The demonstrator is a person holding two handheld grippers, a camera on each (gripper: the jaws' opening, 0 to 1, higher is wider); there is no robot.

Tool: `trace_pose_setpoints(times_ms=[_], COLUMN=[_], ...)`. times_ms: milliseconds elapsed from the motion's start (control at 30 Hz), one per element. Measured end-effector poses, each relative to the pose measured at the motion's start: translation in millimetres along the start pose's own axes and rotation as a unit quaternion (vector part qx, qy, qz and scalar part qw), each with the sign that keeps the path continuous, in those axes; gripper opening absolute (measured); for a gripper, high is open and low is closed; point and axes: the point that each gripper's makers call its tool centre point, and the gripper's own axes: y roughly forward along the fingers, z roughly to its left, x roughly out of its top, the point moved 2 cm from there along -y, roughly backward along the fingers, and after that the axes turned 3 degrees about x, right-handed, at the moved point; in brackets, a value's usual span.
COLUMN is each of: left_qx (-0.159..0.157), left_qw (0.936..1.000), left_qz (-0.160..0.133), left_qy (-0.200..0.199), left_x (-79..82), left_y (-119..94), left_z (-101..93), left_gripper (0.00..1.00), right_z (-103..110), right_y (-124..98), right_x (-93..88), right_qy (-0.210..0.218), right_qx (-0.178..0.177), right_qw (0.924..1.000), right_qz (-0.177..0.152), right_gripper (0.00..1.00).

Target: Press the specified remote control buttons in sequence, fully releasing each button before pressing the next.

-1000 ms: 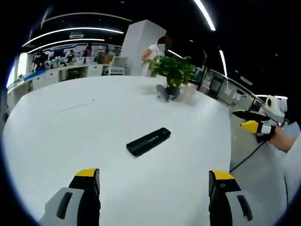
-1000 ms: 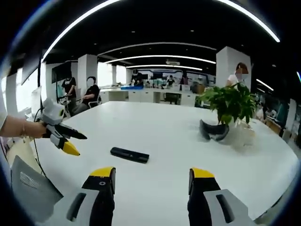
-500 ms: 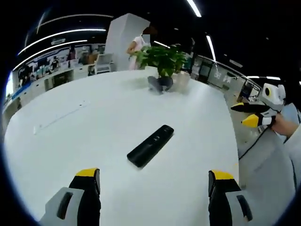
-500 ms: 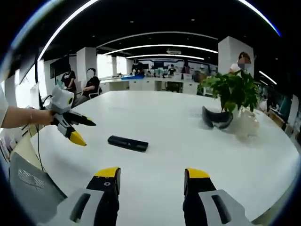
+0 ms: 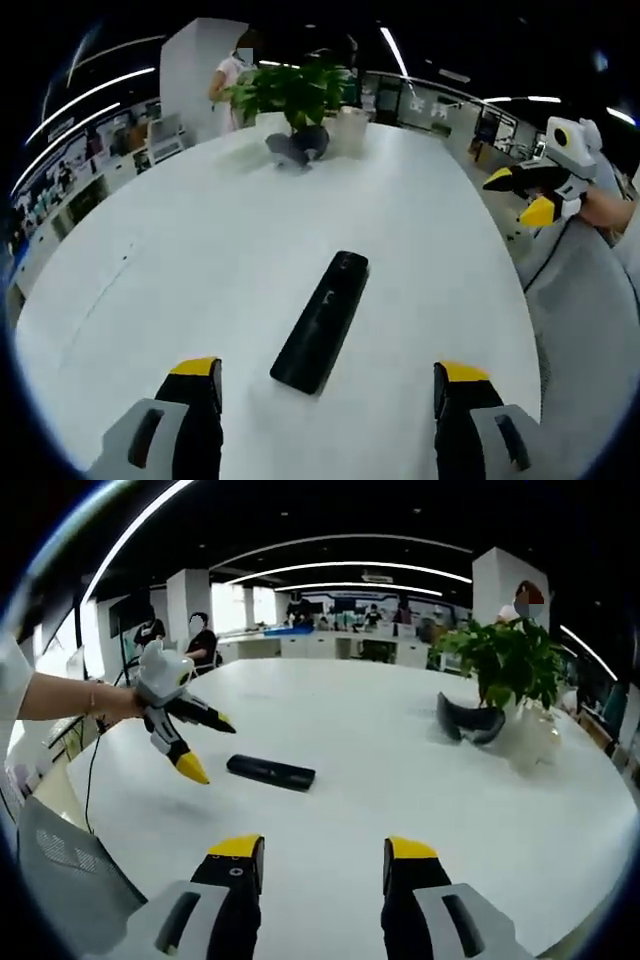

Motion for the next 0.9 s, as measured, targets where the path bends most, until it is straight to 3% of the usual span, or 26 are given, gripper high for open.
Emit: trace_pose_setpoints(times_ms=[200, 400, 533, 900], left_qx=[-0.019, -0.025, -0.031, -0.047], left_qw=[0.9993, 0.9988, 0.9962, 0.9917], left_qz=[0.027, 0.029, 0.053, 0.079], left_qy=[0.018, 0.03, 0.062, 0.09], left_x=[-3.0, 0.6, -0.9, -0.6], left_y=[14, 26, 31, 42], left_z=[4.1, 6.9, 7.3, 3.0], left_gripper=[0.81, 0.71, 0.65, 0.44], right_z=[-1, -1, -1, 2], right_y=[1, 2, 2, 2], right_x=[-2.4, -5.0, -7.7, -8.8], right_qy=[-0.002, 0.001, 0.0, 0.002], right_qx=[0.006, 0.01, 0.012, 0.023], right_qw=[1.0, 0.9999, 0.9998, 0.9996], right_qz=[0.006, 0.011, 0.016, 0.018], right_gripper=[0.4, 0.36, 0.35, 0.3])
